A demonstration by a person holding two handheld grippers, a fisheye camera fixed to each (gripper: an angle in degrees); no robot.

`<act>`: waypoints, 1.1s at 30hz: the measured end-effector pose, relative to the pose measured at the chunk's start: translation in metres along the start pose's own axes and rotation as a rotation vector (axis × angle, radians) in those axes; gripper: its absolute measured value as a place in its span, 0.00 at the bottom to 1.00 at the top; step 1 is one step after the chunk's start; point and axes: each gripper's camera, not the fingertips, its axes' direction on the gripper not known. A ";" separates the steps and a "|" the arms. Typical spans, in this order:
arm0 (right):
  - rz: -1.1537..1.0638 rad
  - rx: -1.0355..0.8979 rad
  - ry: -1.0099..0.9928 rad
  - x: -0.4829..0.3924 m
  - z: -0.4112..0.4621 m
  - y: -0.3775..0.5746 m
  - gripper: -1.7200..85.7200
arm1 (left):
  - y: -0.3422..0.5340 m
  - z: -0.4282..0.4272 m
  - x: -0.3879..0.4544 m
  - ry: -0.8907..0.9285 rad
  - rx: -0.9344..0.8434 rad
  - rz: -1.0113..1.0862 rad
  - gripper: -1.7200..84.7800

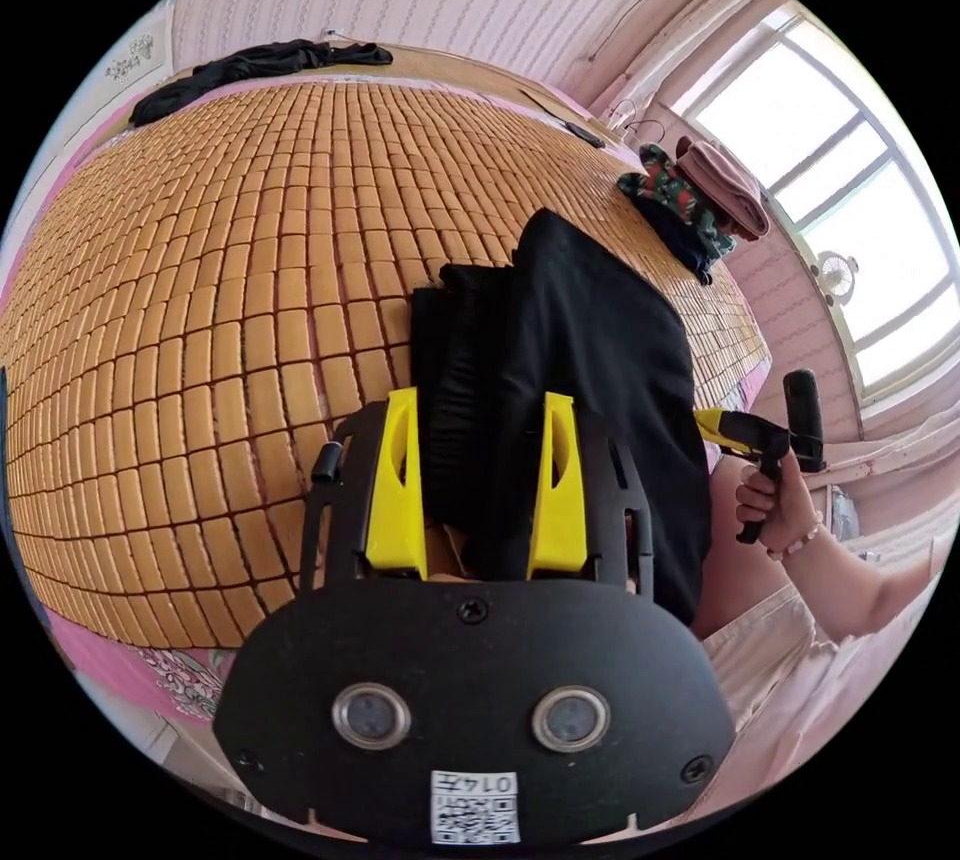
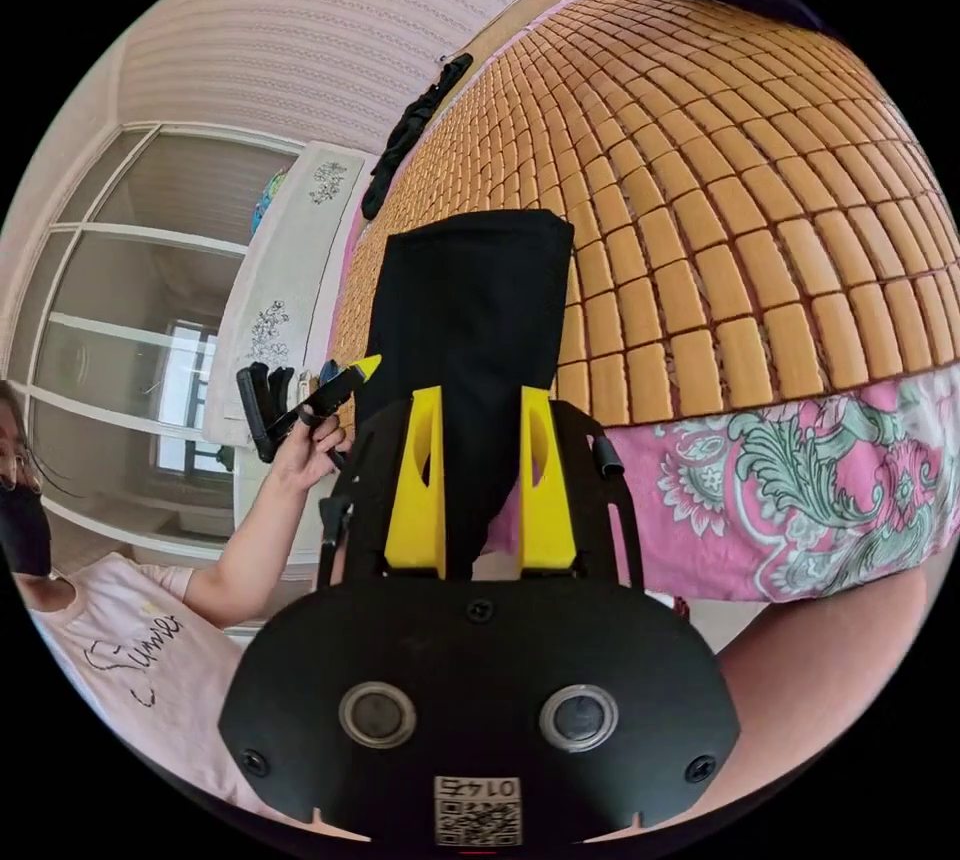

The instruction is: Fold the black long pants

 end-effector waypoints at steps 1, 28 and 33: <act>0.005 -0.002 -0.010 -0.001 0.002 0.000 0.14 | 0.001 -0.001 0.000 -0.003 0.010 0.008 0.21; -1.161 -0.596 -0.196 -0.502 0.173 0.030 0.04 | 0.313 -0.309 -0.062 -0.074 0.928 -0.541 0.08; -1.466 -0.661 -0.261 -0.683 0.244 0.066 0.05 | 0.372 -0.435 -0.066 -0.409 1.280 -0.591 0.08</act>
